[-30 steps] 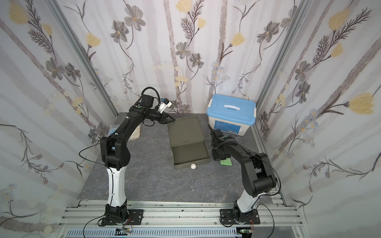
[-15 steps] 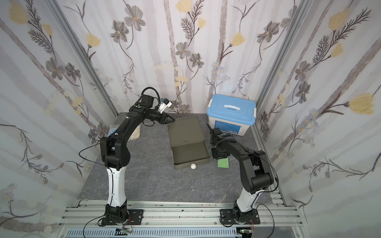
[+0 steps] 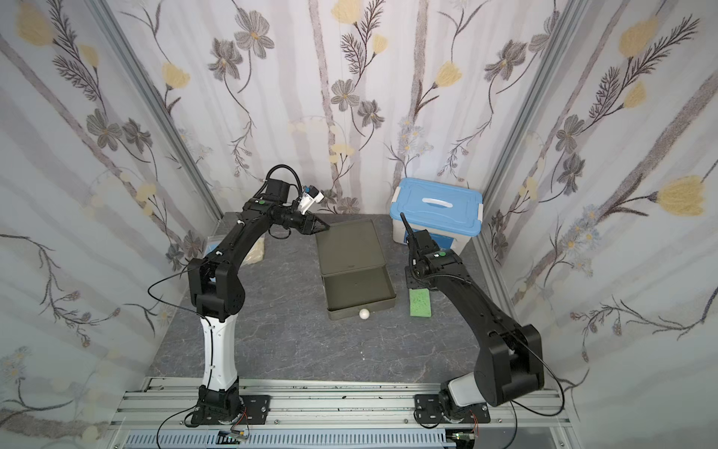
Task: Take the sponge out of the drawer
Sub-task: Place the sponge at the center of the board, then close the drawer in the storage box.
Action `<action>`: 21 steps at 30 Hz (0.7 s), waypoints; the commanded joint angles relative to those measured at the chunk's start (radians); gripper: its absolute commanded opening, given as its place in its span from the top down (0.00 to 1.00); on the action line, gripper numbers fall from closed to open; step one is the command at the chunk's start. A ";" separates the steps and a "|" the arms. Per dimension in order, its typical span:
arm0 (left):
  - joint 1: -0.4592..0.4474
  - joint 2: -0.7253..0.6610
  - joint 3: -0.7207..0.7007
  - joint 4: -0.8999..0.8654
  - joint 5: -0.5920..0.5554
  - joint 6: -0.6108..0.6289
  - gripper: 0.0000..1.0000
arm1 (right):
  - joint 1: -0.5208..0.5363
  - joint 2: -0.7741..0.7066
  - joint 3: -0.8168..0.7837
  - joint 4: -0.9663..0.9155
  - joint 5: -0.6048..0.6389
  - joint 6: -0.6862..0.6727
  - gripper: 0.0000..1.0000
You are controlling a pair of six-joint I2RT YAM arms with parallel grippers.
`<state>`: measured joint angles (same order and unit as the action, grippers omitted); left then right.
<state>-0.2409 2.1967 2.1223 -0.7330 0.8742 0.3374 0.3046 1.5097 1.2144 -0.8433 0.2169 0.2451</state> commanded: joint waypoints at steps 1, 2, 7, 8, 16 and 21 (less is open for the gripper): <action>0.000 0.001 -0.004 -0.067 -0.048 0.034 0.66 | 0.007 -0.159 -0.009 -0.019 0.020 0.043 0.93; 0.000 0.003 -0.004 -0.066 -0.046 0.034 0.66 | 0.015 -0.210 -0.020 -0.021 -0.005 0.047 0.98; 0.000 0.007 -0.002 -0.066 -0.045 0.034 0.66 | 0.181 -0.393 -0.096 -0.046 0.003 0.132 1.00; 0.000 0.008 -0.001 -0.065 -0.046 0.034 0.66 | 0.218 -0.413 -0.117 -0.035 -0.003 0.156 1.00; 0.000 0.009 0.007 -0.066 -0.041 0.028 0.66 | 0.540 -0.477 -0.232 0.065 0.043 0.352 1.00; 0.000 0.014 0.007 -0.061 -0.032 0.022 0.66 | 0.669 -0.402 -0.215 0.143 0.067 0.406 1.00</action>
<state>-0.2405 2.1994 2.1281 -0.7395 0.8757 0.3374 0.9440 1.0721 0.9859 -0.8013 0.2447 0.5838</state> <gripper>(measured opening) 0.339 0.052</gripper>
